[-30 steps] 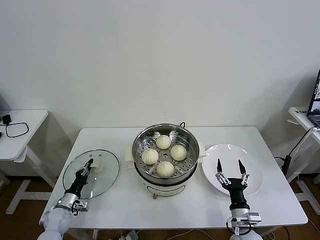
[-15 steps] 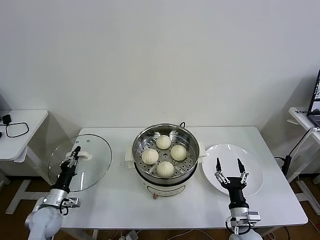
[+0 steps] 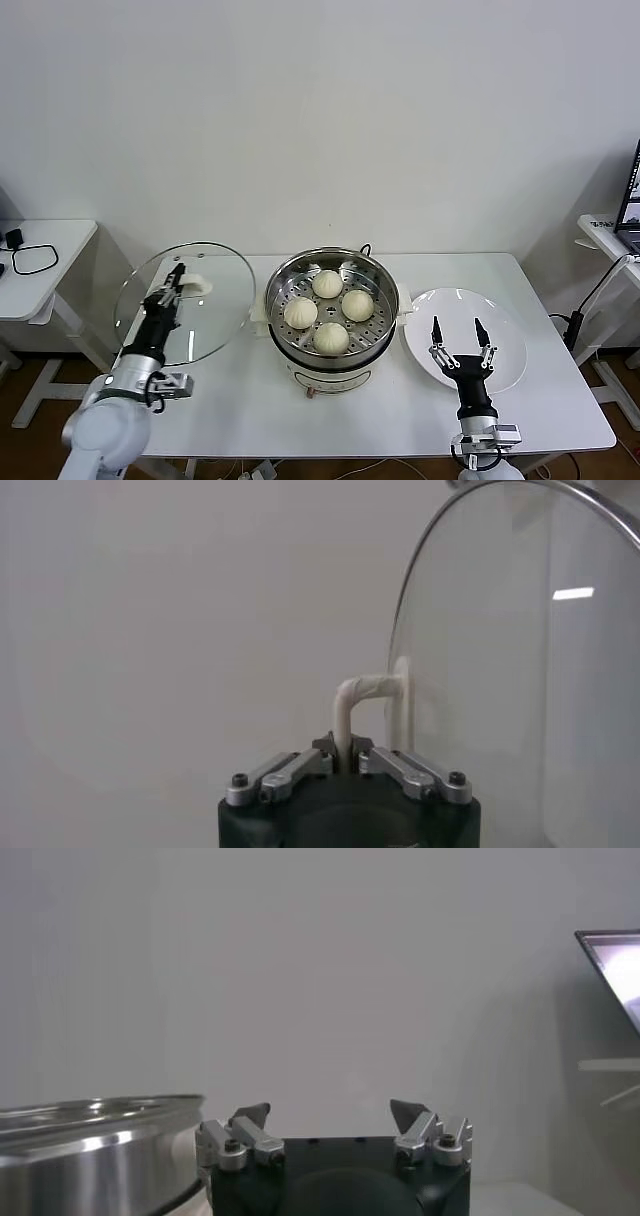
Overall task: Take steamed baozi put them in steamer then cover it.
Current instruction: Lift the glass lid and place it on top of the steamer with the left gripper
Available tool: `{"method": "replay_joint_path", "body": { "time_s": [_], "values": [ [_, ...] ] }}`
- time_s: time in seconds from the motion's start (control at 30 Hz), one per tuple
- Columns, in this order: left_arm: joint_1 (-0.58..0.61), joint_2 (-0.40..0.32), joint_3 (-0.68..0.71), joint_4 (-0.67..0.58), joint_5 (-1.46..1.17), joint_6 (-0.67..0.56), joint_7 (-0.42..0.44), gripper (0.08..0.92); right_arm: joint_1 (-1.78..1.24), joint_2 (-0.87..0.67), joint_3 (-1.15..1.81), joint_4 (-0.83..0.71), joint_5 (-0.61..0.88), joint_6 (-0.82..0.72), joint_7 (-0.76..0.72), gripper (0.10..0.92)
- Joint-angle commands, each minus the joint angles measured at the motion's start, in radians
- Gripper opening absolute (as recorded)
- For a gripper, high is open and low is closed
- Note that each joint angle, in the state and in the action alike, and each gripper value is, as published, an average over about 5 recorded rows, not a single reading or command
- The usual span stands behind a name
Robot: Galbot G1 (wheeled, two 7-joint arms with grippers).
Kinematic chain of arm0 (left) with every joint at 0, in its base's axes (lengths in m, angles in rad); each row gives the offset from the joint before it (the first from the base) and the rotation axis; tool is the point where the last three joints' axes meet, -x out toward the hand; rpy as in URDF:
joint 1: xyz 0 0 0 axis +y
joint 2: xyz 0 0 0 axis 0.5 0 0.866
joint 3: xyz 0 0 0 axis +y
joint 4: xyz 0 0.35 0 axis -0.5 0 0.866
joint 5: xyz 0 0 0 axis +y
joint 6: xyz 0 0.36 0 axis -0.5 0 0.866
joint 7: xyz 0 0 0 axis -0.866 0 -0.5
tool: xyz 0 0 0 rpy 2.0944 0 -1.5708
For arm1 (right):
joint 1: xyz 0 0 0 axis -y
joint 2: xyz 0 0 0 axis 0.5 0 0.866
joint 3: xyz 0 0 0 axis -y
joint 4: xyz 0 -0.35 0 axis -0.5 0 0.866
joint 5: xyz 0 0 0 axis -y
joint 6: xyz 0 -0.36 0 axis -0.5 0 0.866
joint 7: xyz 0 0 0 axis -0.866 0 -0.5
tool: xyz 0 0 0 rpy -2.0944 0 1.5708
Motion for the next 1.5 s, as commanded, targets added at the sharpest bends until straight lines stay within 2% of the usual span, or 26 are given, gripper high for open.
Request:
{"method": "replay_joint_path", "body": {
  "time_s": [0.03, 0.27, 0.63, 1.13, 1.5],
  "values": [
    [-0.162, 0.030, 0.394, -0.111, 0.148, 0.281, 0.210, 0.189, -0.002, 0.007, -0.001, -0.006, -0.008, 0.003, -0.001, 0.823],
    [-0.319, -0.031, 0.546, -0.027, 0.194, 0.334, 0.235, 0.189, -0.015, 0.019, 0.003, -0.008, -0.031, 0.008, 0.001, 0.823],
    [-0.427, -0.157, 0.694, 0.067, 0.167, 0.415, 0.230, 0.189, -0.019, 0.032, 0.005, -0.023, -0.051, 0.009, 0.002, 0.823],
    [-0.458, -0.239, 0.730, 0.195, 0.273, 0.385, 0.189, 0.189, -0.016, 0.032, 0.005, -0.036, -0.056, 0.011, 0.003, 0.823],
    [-0.457, -0.256, 0.709, 0.283, 0.297, 0.365, 0.161, 0.189, -0.018, 0.027, 0.014, -0.034, -0.054, 0.014, 0.003, 0.823]
  ]
}}
